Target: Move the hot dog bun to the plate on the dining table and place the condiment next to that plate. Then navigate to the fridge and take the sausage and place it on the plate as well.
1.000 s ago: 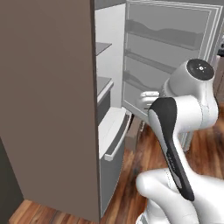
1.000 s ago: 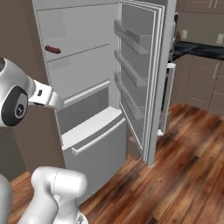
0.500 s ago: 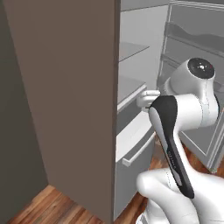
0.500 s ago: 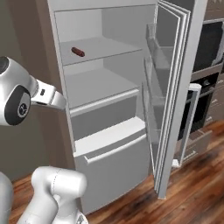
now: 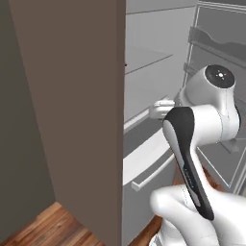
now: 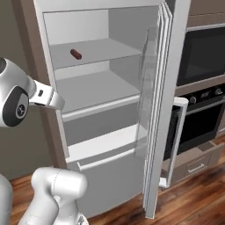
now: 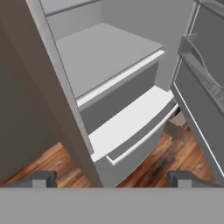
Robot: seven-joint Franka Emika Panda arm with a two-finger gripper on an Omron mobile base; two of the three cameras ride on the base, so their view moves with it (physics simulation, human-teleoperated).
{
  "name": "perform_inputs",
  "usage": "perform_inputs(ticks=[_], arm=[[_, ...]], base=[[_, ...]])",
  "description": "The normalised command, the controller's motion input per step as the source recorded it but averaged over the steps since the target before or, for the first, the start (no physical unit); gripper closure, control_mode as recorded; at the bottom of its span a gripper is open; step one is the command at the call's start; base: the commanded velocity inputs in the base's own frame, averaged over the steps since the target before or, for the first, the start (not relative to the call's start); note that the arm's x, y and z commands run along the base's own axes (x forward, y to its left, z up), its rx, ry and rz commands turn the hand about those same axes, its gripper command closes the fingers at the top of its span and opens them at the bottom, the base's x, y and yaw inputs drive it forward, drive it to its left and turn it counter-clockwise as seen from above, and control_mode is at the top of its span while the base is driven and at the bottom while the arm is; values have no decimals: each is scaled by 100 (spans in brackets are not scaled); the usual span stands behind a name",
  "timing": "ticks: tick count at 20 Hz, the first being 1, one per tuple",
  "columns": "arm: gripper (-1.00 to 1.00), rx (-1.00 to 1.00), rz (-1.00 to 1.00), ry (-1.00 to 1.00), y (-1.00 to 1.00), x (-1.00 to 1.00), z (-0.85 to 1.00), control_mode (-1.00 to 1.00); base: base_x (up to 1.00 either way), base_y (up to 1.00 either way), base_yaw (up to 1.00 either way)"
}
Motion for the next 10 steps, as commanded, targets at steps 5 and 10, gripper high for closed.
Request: perform_inputs(ticks=[5,10], arm=[[-100,0,0,0,0,0,0,100],[-100,0,0,0,0,0,0,100]], base=[[43,-23,1],[66,0,1]])
